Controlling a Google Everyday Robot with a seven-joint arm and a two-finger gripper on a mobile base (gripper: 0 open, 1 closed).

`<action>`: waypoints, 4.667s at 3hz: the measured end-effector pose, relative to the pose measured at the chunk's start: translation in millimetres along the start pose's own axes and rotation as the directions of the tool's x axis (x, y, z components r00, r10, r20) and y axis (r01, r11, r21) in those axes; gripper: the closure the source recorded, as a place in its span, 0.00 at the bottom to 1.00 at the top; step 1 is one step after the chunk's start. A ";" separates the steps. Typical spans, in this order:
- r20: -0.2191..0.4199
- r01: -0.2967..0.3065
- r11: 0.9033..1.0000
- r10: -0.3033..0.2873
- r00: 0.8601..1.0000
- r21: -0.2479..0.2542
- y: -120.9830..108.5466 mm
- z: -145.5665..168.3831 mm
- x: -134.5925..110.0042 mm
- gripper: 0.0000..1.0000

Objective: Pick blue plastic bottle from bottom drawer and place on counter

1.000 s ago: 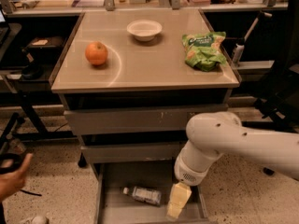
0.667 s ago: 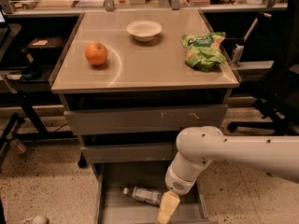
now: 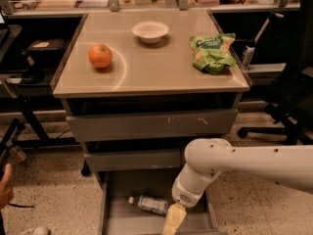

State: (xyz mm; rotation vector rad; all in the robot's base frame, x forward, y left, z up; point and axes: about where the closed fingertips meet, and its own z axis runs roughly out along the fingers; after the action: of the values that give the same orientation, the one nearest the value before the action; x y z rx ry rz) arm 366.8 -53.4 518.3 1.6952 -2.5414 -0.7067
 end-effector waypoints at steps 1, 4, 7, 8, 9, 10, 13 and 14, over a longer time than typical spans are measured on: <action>0.053 -0.012 1.000 0.012 0.999 0.013 -24.9 34.7 -10.6 0.00; 0.220 -0.048 0.997 0.035 0.975 0.054 -89.3 90.6 -40.4 0.00; 0.313 -0.128 0.992 0.119 0.942 0.007 -143.1 184.1 -47.6 0.00; 0.339 -0.140 0.990 0.137 0.931 -0.016 -164.5 218.4 -48.3 0.00; 0.334 -0.142 0.990 0.140 0.932 -0.018 -163.2 220.4 -48.8 0.00; 0.355 -0.123 0.992 0.114 0.928 0.001 -175.6 234.2 -54.8 0.00; 0.387 -0.079 0.993 0.040 0.921 0.085 -221.7 267.2 -64.5 0.00; 0.403 -0.099 0.991 0.053 0.913 0.093 -231.0 280.9 -53.2 0.00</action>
Offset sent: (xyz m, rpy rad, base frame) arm 0.0897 0.0440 -0.1136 0.1930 -0.1516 -0.1705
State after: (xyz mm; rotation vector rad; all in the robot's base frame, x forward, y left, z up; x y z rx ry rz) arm 521.2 22.6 193.5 1.6094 -2.9499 -1.0195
